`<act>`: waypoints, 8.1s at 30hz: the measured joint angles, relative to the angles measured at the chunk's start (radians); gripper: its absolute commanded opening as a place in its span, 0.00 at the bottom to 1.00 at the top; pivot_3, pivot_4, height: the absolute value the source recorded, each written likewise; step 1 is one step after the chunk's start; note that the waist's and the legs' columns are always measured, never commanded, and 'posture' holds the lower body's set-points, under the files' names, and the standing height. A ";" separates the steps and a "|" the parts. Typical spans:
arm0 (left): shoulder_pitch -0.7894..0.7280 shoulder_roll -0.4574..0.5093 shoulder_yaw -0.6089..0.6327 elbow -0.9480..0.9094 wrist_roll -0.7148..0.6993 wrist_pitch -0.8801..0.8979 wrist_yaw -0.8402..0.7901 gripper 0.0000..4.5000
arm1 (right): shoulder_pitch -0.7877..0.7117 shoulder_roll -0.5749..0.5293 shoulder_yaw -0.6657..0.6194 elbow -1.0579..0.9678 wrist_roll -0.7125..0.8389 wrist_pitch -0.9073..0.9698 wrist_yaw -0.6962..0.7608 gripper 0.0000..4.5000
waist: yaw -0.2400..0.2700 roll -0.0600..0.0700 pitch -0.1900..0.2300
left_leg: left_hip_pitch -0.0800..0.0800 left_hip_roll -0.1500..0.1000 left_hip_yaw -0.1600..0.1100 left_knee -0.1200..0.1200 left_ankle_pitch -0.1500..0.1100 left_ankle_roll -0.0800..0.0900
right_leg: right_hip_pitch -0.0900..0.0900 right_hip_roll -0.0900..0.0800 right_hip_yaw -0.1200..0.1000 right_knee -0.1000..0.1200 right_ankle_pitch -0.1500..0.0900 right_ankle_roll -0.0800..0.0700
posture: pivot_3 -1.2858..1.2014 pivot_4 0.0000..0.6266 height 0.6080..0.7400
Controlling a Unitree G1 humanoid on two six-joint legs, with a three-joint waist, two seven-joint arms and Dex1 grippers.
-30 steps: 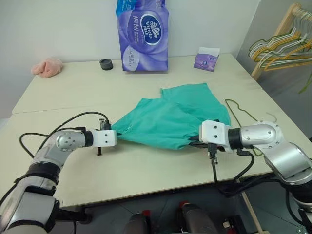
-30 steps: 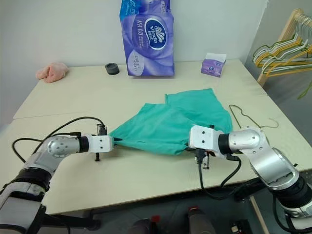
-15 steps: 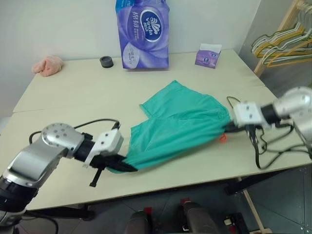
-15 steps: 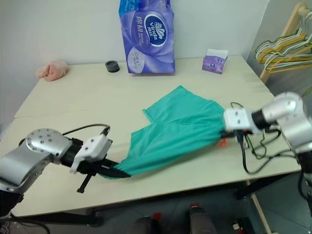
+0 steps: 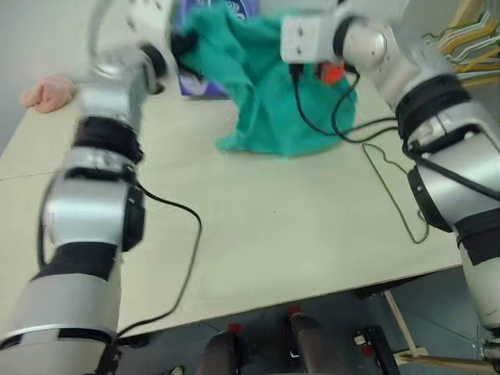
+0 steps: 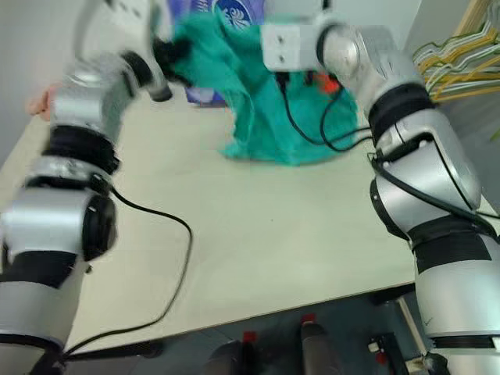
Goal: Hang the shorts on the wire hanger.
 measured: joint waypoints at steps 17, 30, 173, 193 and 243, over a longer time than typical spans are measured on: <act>1.208 0.470 -0.032 -0.956 -0.024 0.138 -0.549 0.01 | 0.822 -0.084 -0.168 -0.332 0.316 -0.490 0.458 0.00 | 0.025 0.000 -0.010 | 0.053 0.004 0.006 0.007 -0.012 0.022 | 0.057 0.006 0.010 0.000 0.000 0.006 | 0.50 0.13 1.00; 1.692 0.514 0.112 -1.416 -0.286 0.490 -0.715 0.01 | 1.281 -0.400 -0.162 -1.236 0.654 0.192 1.017 0.00 | 0.093 -0.001 -0.013 | 0.072 0.005 0.005 0.016 -0.019 0.029 | 0.081 0.010 0.007 -0.006 -0.006 0.011 | 0.48 0.15 1.00; 1.066 0.183 0.024 -1.137 -0.398 0.701 -0.793 0.00 | 1.160 -0.237 -0.350 -1.418 0.493 0.191 0.674 0.11 | 0.026 -0.002 -0.013 | 0.070 0.003 0.006 0.015 -0.024 0.033 | 0.085 0.008 0.011 -0.019 -0.001 0.015 | 0.45 0.19 1.00; 1.092 0.266 0.023 -1.130 -0.235 0.465 -0.778 0.00 | 1.312 -0.484 -0.504 -1.640 0.900 1.010 0.876 1.00 | 0.044 -0.002 -0.013 | 0.070 0.004 0.006 0.015 -0.024 0.033 | 0.085 0.007 0.010 -0.019 -0.004 0.020 | 0.45 0.17 1.00; 0.946 0.075 0.208 -0.955 -0.330 0.489 -0.577 0.65 | 1.365 -0.438 -0.428 -1.656 0.988 1.317 0.884 0.00 | 0.051 -0.003 -0.014 | 0.059 0.003 0.003 0.019 -0.024 0.033 | 0.077 0.007 0.007 -0.019 0.000 0.016 | 0.44 0.20 1.00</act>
